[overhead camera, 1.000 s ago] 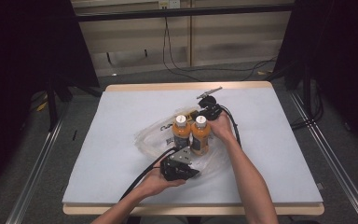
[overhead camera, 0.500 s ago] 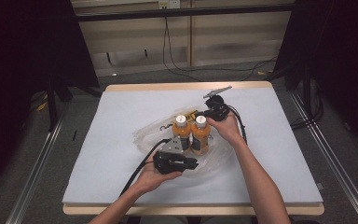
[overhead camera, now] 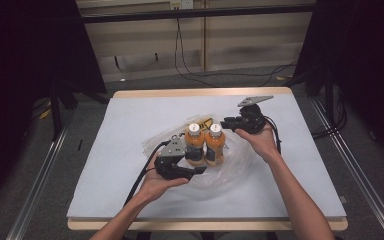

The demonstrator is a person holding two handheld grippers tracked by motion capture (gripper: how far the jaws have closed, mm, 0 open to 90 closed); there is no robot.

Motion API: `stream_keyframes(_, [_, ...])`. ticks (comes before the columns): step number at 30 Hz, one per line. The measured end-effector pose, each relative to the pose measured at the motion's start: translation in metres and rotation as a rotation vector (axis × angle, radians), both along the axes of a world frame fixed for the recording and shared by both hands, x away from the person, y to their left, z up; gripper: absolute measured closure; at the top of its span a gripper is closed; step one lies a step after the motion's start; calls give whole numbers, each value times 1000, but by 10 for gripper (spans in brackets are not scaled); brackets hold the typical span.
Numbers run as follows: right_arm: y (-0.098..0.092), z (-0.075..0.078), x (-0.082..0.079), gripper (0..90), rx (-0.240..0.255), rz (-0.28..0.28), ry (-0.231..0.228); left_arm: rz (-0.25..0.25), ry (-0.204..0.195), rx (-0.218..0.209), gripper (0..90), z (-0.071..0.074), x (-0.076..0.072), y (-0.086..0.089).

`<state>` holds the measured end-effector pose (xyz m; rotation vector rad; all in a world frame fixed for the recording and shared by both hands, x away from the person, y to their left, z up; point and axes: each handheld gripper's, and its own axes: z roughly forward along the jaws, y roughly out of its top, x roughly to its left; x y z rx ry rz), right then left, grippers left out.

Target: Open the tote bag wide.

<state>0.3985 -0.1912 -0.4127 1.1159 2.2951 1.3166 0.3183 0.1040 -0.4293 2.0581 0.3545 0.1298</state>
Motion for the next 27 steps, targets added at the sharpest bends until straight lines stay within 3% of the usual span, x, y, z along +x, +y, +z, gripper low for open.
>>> stream_keyframes(3, [-10, 5, -12, 602, 12, -4, -36, 15, -16, 12, 331, 1, -2, 6])
stream_keyframes(6, [-20, 8, -22, 534, 18, -21, -49, 52, -13, -6, 243, 4, 0, 16])
stream_keyframes(12, [-36, 12, -48, 310, 9, -32, -66, 93, -30, 2, 180, 10, -5, 38])
stream_keyframes(17, [-48, 12, -74, 237, 17, -47, -78, 131, -40, -9, 111, 17, -15, 53])
stream_keyframes(20, [-57, 8, -89, 198, 16, -65, -71, 134, -43, -26, 119, 24, -20, 66])
stream_keyframes(27, [-78, 0, -120, 144, 6, -145, -71, 228, -54, -15, 115, 24, -32, 100])
